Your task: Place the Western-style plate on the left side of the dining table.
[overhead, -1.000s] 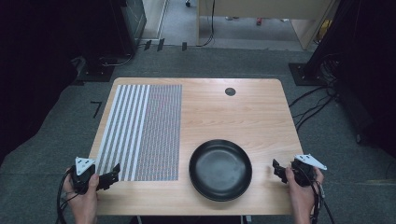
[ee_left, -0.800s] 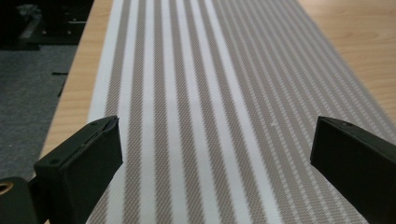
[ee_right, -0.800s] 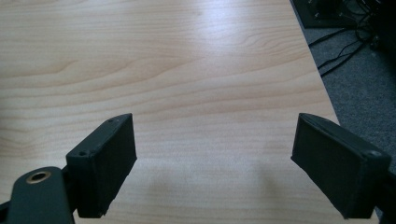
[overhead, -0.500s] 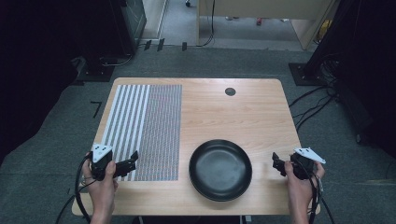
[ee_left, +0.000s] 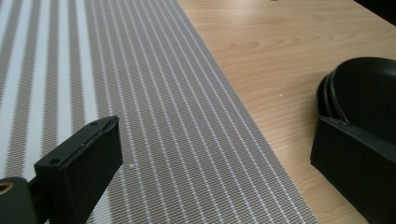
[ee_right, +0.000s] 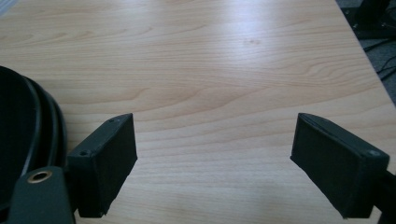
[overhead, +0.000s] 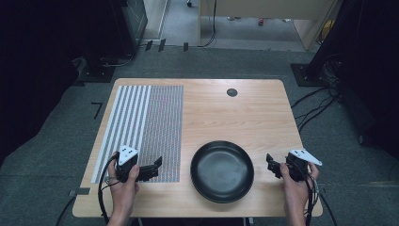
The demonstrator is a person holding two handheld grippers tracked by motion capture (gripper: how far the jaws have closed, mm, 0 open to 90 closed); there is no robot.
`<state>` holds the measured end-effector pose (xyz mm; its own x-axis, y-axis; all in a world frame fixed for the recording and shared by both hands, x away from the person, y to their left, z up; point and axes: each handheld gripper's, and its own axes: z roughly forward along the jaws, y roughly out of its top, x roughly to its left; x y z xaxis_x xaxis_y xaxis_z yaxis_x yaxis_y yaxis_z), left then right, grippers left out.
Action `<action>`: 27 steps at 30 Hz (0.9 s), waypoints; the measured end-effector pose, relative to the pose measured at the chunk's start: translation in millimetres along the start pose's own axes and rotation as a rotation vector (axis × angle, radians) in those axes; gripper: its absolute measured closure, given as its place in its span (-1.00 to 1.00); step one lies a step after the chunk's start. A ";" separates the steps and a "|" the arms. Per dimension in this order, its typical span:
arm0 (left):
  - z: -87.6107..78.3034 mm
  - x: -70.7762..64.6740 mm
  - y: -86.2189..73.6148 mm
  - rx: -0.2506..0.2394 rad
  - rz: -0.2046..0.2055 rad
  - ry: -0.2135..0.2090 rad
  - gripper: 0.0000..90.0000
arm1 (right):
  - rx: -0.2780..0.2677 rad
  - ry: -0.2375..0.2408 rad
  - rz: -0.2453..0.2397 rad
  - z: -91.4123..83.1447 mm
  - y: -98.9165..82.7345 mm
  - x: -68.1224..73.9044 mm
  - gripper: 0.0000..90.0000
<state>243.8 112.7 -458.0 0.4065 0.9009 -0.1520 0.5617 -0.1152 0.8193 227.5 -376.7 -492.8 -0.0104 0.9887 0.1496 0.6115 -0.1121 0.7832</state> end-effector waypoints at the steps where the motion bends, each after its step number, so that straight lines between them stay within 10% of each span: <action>1: 1.5 -2.3 -0.1 0.005 0.004 -0.007 -0.96 | 0.000 0.006 -0.002 0.2 0.3 1.8 -0.69; 27: 20.9 -40.1 -3.1 0.042 0.052 -0.121 -0.96 | -0.015 0.108 -0.030 -5.1 5.0 34.6 -0.69</action>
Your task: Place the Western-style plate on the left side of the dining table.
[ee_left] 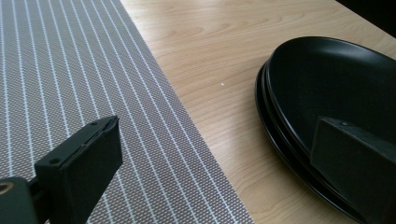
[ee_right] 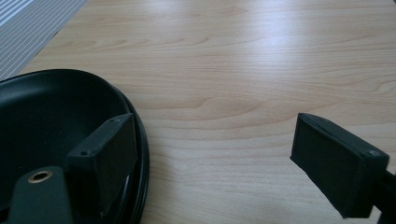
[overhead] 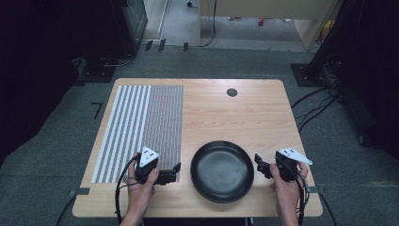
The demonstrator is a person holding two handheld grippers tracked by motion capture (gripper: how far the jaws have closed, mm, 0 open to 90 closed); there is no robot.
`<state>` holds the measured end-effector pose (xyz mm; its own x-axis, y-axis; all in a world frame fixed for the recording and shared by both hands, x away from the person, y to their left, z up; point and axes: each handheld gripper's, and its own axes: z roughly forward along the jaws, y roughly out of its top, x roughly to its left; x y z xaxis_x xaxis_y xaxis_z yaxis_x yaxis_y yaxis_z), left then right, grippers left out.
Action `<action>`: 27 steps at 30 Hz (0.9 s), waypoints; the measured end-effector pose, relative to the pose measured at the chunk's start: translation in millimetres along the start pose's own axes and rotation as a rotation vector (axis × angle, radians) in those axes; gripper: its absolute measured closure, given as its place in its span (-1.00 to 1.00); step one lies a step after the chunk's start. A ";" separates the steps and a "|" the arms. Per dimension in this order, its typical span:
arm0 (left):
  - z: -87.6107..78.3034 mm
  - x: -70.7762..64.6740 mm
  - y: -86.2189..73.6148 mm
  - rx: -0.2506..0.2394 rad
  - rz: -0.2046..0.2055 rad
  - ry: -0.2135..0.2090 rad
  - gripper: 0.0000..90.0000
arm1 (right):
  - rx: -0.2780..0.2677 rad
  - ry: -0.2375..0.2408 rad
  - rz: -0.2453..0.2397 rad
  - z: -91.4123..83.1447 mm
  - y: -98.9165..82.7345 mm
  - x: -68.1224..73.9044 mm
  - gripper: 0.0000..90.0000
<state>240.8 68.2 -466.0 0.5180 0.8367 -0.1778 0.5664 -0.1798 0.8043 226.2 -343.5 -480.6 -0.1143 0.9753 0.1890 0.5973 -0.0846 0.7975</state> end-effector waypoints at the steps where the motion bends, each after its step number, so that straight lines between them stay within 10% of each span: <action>1: 1.0 -1.1 -0.2 0.000 0.002 -0.003 -0.96 | 0.001 0.001 -0.001 0.5 0.0 1.1 -0.69; 27: 18.0 -29.4 -5.1 0.031 0.052 -0.048 -0.95 | 0.016 0.062 -0.045 6.8 -2.8 27.1 -0.69</action>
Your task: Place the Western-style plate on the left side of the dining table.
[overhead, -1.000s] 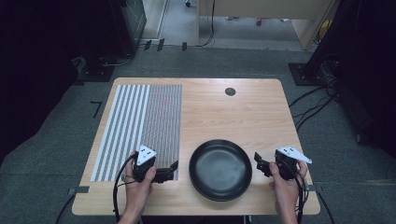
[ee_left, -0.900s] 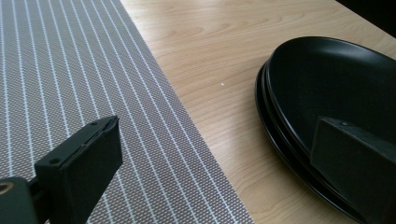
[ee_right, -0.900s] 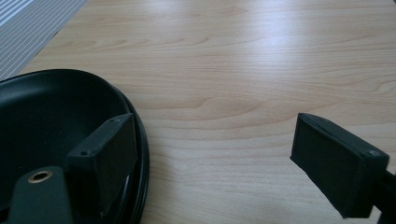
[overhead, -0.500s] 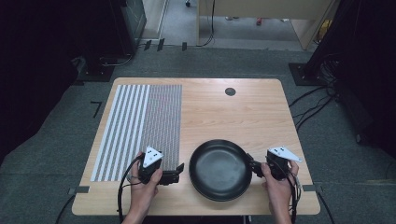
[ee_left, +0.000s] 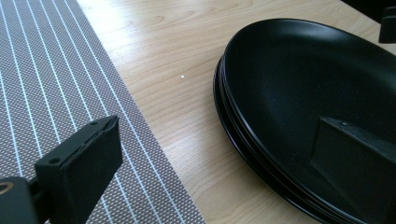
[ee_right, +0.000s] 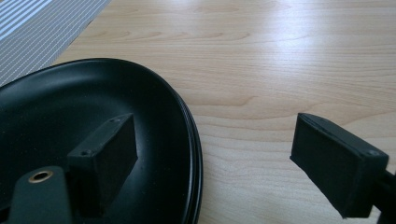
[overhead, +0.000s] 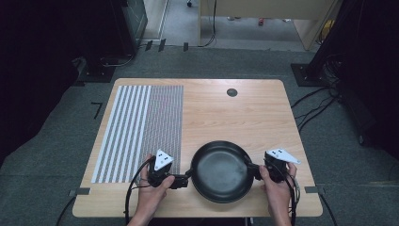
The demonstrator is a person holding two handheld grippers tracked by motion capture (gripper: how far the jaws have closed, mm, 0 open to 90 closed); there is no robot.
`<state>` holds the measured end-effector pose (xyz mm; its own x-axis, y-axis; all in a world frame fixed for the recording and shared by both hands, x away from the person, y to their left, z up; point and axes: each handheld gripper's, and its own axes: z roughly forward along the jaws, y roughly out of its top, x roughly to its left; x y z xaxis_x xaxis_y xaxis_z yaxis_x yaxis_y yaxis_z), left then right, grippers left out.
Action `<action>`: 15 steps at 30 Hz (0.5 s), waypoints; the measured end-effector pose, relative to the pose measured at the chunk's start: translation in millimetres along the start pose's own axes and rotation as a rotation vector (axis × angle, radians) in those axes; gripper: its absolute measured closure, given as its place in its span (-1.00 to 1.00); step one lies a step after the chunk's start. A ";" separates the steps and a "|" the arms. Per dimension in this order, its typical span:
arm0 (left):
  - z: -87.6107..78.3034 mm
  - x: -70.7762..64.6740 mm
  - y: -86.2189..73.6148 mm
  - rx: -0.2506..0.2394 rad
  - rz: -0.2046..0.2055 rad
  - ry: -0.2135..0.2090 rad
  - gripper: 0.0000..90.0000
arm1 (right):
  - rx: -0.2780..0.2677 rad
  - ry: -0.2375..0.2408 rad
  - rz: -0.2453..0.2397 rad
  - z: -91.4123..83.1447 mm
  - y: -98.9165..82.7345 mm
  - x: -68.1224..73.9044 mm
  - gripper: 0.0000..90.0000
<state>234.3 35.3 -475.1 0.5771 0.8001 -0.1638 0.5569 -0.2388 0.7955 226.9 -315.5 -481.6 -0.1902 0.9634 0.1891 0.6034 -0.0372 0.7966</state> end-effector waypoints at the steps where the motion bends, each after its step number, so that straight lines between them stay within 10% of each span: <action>1: 0.2 -0.8 0.2 -0.001 0.001 0.001 -0.95 | 0.001 0.002 0.002 0.4 -0.1 0.4 -0.69; 15: 6.2 -7.9 -0.6 0.008 -0.008 -0.012 -0.95 | 0.010 0.041 0.017 6.9 -2.6 6.2 -0.67</action>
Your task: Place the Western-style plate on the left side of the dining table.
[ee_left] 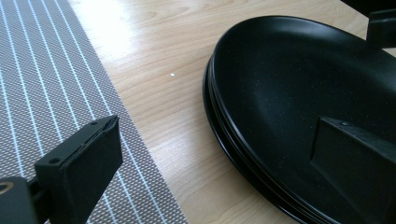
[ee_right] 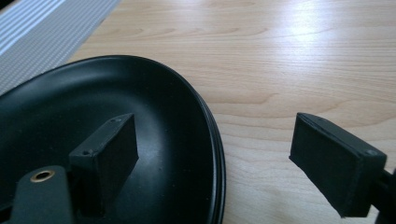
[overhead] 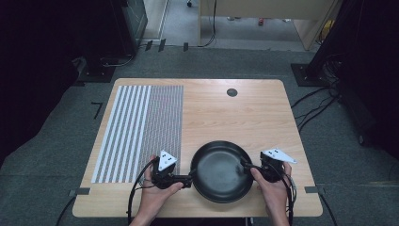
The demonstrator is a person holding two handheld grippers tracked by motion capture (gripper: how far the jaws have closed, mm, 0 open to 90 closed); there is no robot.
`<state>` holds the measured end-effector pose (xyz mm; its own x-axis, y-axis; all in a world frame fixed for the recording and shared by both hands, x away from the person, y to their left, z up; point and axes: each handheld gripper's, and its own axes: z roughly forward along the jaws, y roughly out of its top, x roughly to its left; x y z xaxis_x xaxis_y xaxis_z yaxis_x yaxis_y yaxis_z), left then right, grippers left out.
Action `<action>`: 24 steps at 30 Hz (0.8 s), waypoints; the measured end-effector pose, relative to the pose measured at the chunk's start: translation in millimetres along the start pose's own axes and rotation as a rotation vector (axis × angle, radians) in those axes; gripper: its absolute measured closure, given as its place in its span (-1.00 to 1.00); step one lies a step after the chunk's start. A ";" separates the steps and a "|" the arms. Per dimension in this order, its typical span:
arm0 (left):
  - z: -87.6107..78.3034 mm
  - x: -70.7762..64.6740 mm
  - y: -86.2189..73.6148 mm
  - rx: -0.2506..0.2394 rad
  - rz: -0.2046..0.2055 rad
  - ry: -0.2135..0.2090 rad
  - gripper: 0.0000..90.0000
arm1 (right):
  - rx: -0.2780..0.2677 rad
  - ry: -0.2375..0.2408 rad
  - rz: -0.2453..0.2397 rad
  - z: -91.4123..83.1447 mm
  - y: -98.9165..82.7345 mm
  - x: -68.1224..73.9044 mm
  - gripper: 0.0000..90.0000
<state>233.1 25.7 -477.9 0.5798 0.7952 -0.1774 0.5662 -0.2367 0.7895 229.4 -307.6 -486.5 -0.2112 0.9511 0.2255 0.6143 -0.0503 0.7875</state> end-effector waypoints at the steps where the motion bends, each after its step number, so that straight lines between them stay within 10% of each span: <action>1: 0.4 -0.8 0.1 0.000 0.003 -0.001 -0.95 | -0.004 0.008 0.004 0.0 -0.1 0.0 -0.68; 14: 6.8 -7.5 -3.2 0.024 0.019 -0.021 -0.95 | -0.051 -0.039 -0.006 -0.8 -0.5 5.1 -0.21; 24: 11.6 -11.4 -5.2 0.040 0.012 -0.029 -0.89 | -0.015 0.039 0.042 2.1 -8.5 -0.1 0.39</action>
<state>230.4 11.4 -486.8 0.6029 0.7761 -0.1851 0.5818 -0.2689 0.7676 225.8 -306.6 -494.4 -0.2157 0.9353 0.2805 0.6119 -0.0944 0.7853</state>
